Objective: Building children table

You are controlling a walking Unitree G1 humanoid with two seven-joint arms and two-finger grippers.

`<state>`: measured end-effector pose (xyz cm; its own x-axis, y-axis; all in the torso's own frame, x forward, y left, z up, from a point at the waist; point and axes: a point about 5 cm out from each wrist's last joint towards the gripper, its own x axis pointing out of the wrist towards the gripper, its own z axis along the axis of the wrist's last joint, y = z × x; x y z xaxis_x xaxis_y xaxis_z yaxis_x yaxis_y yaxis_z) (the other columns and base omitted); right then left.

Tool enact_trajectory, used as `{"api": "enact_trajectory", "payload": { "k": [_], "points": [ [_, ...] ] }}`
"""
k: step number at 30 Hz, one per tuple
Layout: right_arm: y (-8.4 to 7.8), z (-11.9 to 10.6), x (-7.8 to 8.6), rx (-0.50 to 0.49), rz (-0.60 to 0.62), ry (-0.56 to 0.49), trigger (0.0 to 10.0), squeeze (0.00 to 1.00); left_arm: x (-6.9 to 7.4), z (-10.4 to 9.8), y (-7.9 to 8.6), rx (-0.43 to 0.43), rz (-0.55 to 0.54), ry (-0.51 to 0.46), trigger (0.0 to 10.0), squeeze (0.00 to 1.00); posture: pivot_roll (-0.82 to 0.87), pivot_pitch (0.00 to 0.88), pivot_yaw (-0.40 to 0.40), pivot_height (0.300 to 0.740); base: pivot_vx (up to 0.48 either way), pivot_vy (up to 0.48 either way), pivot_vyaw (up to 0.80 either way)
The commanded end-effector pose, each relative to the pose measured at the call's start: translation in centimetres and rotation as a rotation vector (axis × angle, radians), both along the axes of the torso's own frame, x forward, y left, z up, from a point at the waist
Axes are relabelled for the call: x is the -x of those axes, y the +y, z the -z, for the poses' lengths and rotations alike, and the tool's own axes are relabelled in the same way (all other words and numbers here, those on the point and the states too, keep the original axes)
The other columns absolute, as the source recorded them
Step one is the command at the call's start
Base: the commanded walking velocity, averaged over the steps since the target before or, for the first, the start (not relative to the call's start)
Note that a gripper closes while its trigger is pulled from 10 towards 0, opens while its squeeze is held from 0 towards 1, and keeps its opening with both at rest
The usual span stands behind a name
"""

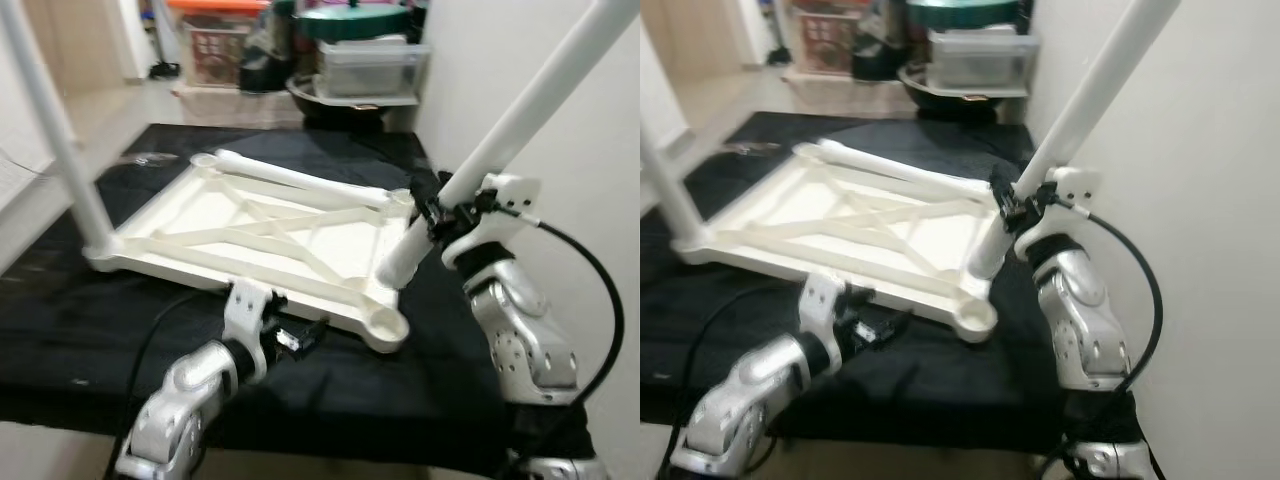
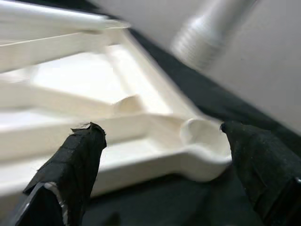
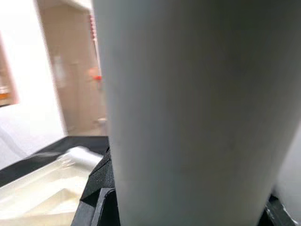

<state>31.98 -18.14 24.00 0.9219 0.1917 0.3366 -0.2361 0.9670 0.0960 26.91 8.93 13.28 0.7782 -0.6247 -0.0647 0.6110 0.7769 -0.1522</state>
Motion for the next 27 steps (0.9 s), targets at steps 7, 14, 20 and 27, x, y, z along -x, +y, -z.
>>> {"api": "enact_trajectory", "payload": {
  "k": [7, 14, 20, 27],
  "points": [
    [0.7, -0.9, -0.1, -0.025, -0.075, -0.038, 10.0, 0.00, -0.2, 0.3, 0.7, -0.038, -0.023, -0.001, 10.0, 0.00, 0.18, 0.002, -0.028, 0.740, 0.000, 0.000, 0.00],
    [1.5, 0.1, 0.0, 0.039, -0.414, 0.070, 10.0, 0.00, 1.7, 0.1, -0.5, -0.026, 0.110, -0.004, 10.0, 0.00, 0.18, 0.023, -0.033, 0.740, 0.000, 0.000, 0.00],
    [0.8, 0.7, -0.4, 0.050, -0.541, 0.138, 10.0, 0.00, 4.1, -0.3, -1.4, 0.003, 0.256, 0.016, 10.0, 0.00, 0.20, 0.047, -0.032, 0.740, 0.000, 0.000, 0.00],
    [0.0, 1.3, -0.8, 0.053, -0.716, 0.199, 10.0, 0.00, 7.0, -0.6, -1.9, 0.012, 0.390, 0.050, 10.0, 0.00, 0.21, 0.098, -0.029, 0.740, 0.000, 0.000, 0.00]
  ]
}}
